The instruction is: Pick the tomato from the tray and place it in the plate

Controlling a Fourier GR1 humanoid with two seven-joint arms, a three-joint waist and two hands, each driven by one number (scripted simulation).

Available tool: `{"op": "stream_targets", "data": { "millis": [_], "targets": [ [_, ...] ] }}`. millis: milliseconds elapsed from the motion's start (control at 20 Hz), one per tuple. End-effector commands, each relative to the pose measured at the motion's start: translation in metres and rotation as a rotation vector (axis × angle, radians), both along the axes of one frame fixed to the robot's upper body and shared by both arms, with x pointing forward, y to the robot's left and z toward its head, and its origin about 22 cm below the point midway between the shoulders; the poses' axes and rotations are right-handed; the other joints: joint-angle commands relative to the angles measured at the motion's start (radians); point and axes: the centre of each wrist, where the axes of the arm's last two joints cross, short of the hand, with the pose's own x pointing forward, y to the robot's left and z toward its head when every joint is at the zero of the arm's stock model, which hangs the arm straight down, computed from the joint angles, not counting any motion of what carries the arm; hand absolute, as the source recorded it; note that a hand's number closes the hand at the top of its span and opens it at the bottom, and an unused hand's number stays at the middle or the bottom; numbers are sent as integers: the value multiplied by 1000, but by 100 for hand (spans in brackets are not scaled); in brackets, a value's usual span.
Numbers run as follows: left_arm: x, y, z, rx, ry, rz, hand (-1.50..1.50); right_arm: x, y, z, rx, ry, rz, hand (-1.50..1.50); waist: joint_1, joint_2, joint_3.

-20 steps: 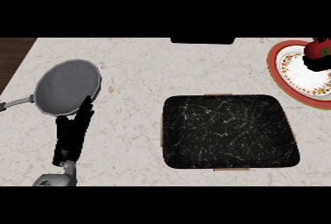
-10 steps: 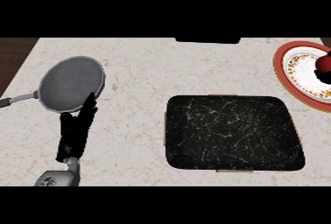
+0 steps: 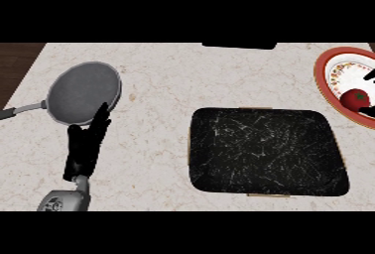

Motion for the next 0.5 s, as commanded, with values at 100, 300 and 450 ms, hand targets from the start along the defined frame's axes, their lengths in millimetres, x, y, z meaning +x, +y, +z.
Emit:
{"op": "stream_targets", "data": {
  "millis": [100,300,450],
  "targets": [
    [0,-10,0,3,-8,-2,0,-4,-5,-1,115,-32,143,-150,-2,-1,2],
    [-4,-9,-2,-5,-1,12,0,-5,-14,16,361,-290,194,-150,-25,-11,3],
    [-6,0,-3,-14,16,33,0,-12,-23,14,561,-433,145,-150,-30,-11,3]
  ]
}}
